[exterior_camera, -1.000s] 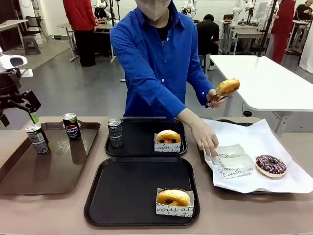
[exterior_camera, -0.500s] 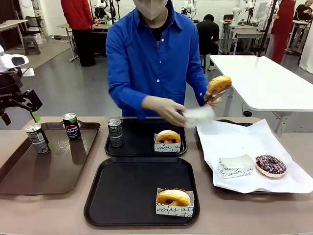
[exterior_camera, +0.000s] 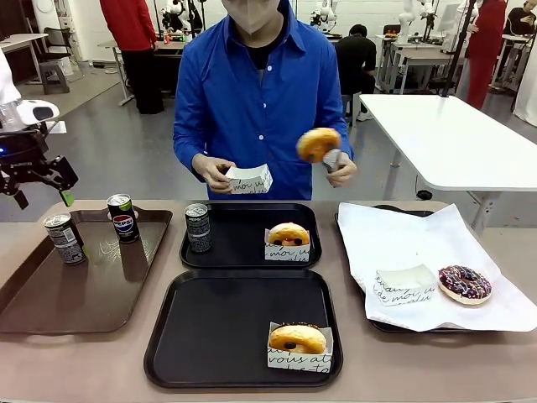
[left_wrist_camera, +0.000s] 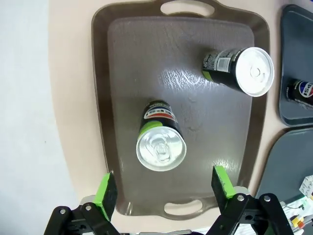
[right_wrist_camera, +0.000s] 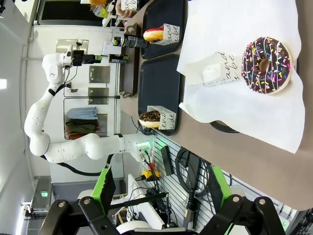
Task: Set up donuts and drinks on trays.
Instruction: Pick up one Pepsi coke from the Handle tray and place it on the Flat Tray without a Pepsi coke.
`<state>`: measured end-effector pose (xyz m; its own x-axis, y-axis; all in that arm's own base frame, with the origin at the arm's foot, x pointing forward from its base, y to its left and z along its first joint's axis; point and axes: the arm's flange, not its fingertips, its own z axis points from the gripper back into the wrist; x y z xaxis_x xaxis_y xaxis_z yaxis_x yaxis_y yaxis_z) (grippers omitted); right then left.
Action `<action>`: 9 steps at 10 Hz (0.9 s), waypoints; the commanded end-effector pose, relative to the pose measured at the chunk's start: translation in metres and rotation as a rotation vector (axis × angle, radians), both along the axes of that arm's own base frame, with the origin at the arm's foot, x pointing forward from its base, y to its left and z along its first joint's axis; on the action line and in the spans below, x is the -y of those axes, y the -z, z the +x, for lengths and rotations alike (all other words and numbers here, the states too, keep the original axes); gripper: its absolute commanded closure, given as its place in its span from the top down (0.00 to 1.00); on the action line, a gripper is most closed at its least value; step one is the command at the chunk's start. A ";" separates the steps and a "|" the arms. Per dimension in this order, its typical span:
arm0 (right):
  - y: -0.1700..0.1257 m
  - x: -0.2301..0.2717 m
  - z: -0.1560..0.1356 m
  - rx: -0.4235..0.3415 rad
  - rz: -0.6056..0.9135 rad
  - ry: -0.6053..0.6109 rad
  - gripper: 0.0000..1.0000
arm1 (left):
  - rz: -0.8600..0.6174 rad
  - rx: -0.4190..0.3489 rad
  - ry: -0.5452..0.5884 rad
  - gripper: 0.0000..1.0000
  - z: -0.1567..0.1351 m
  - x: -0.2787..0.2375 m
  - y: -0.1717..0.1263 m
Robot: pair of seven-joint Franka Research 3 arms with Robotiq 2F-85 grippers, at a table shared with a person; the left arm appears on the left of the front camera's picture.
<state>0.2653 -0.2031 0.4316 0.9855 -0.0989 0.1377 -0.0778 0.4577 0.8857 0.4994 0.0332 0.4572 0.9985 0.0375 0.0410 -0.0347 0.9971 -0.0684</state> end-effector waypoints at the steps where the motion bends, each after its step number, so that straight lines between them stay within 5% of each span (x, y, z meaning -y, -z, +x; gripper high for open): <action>1: 0.000 0.001 0.001 0.015 0.015 -0.004 1.00 | -0.009 0.008 0.063 1.00 0.009 -0.003 0.005; 9: 0.000 0.001 0.001 0.015 0.015 -0.004 1.00 | 0.010 0.001 0.038 1.00 0.013 0.012 0.049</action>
<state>0.2653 -0.2031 0.4316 0.9855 -0.0988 0.1377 -0.0778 0.4577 0.8857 0.5158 0.0248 0.4133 0.9996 -0.0171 0.0232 0.0185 0.9979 -0.0616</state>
